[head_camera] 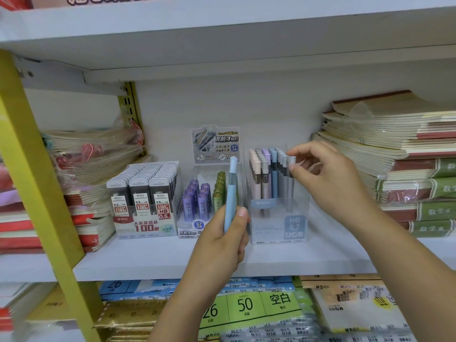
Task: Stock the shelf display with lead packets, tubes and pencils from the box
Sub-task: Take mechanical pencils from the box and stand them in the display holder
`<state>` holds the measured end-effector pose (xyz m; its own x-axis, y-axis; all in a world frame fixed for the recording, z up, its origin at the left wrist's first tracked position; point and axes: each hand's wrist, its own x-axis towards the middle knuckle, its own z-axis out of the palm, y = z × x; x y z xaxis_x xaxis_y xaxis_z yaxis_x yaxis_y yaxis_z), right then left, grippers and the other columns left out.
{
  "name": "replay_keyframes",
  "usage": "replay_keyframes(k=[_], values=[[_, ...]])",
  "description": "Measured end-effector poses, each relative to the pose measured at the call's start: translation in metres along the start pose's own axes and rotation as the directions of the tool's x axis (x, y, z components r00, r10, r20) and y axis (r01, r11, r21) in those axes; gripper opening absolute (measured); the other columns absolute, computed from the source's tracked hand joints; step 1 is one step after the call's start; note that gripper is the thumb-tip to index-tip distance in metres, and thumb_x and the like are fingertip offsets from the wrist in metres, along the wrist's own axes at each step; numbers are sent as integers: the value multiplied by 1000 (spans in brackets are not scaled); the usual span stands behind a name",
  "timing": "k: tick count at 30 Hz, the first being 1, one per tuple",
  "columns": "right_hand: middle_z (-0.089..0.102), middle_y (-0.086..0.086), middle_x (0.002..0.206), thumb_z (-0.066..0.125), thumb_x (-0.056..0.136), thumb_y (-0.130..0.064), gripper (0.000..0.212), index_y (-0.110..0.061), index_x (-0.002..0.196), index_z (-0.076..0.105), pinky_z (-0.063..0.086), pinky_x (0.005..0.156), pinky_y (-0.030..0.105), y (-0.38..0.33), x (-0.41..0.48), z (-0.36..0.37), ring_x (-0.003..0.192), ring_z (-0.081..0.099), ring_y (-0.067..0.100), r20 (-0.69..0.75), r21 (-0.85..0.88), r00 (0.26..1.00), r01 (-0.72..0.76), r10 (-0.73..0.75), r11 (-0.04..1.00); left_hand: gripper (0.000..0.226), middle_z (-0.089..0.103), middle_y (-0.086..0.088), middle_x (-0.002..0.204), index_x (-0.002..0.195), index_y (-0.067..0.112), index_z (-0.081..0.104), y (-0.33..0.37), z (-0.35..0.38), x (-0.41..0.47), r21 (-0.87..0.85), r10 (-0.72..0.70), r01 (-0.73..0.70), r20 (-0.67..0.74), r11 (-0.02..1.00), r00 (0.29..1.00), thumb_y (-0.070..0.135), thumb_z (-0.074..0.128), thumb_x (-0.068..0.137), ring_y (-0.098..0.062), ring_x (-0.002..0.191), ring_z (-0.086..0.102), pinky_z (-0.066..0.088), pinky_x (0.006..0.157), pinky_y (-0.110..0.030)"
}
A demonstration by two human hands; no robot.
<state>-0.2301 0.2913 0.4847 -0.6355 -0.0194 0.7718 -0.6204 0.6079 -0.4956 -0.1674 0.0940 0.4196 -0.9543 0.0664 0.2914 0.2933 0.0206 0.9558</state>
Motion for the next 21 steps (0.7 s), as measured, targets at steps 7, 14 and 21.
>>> replay_keyframes(k=[7,14,21], values=[[48,-13,95,62,91,-20,21,-30,109,61,37,68,13,-5,-3,-1,81,51,5,-41,-110,999,16,-21,994,29,42,7,59,86,30,62,1,1,-1,1,-5,5,62,1000,998,52,47,97,-7,46,32,29,43,-17],[74,-4,88,59,93,-22,23,-34,112,64,49,68,13,-49,-12,-10,77,67,5,302,436,952,-92,-50,895,35,39,7,59,89,30,64,7,5,-4,-38,15,-9,157,999,988,61,49,84,-9,46,27,26,43,-19],[71,8,77,67,85,-8,30,-26,109,64,49,63,21,-51,-14,-1,72,66,17,352,589,935,-194,-33,785,37,42,7,60,92,29,66,12,6,-9,-55,10,2,223,998,975,61,52,80,-8,45,28,25,43,-18]])
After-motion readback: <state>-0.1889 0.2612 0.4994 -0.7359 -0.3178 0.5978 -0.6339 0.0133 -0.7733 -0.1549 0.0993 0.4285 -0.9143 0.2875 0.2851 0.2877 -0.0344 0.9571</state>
